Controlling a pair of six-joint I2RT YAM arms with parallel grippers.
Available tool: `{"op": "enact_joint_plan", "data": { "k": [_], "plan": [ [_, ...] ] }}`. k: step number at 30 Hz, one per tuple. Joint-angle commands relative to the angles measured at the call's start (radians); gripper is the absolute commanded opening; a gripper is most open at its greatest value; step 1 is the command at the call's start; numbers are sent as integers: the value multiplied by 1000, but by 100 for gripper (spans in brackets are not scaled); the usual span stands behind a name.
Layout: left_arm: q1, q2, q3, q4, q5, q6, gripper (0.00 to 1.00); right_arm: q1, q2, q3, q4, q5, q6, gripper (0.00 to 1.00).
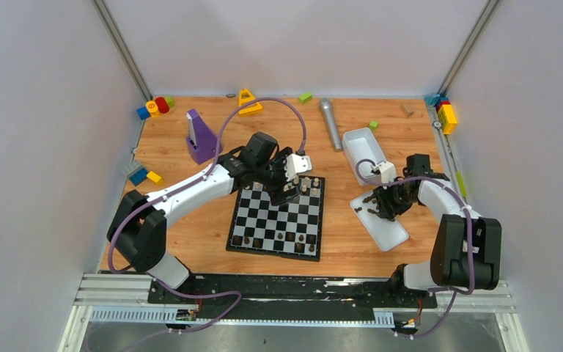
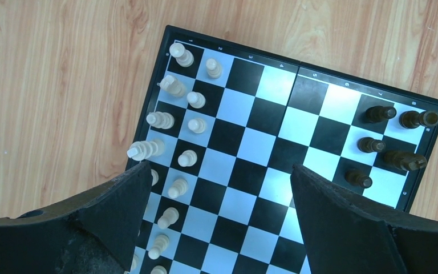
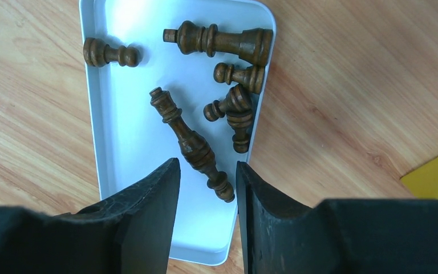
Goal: Set up the chess pieces on the board
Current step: Pick up the chess piece from the storage box.
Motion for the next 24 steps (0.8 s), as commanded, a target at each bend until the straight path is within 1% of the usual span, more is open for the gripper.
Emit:
{"op": "enact_joint_plan", "data": {
  "k": [1, 9, 13, 20, 24],
  "plan": [
    [-6, -60, -13, 1, -6, 24, 99, 8, 20, 14, 6, -10, -49, 41],
    [-6, -61, -23, -3, -25, 35, 99, 12, 24, -27, 4, 4, -99, 38],
    [-6, -63, -25, -1, -31, 35, 99, 12, 20, -51, 4, 8, -118, 34],
    [-4, -61, -21, -4, -41, 24, 99, 15, 10, -65, 5, -8, -110, 20],
    [4, -58, -16, 8, -29, -6, 100, 15, -21, -46, -15, -25, -99, 10]
  ]
}}
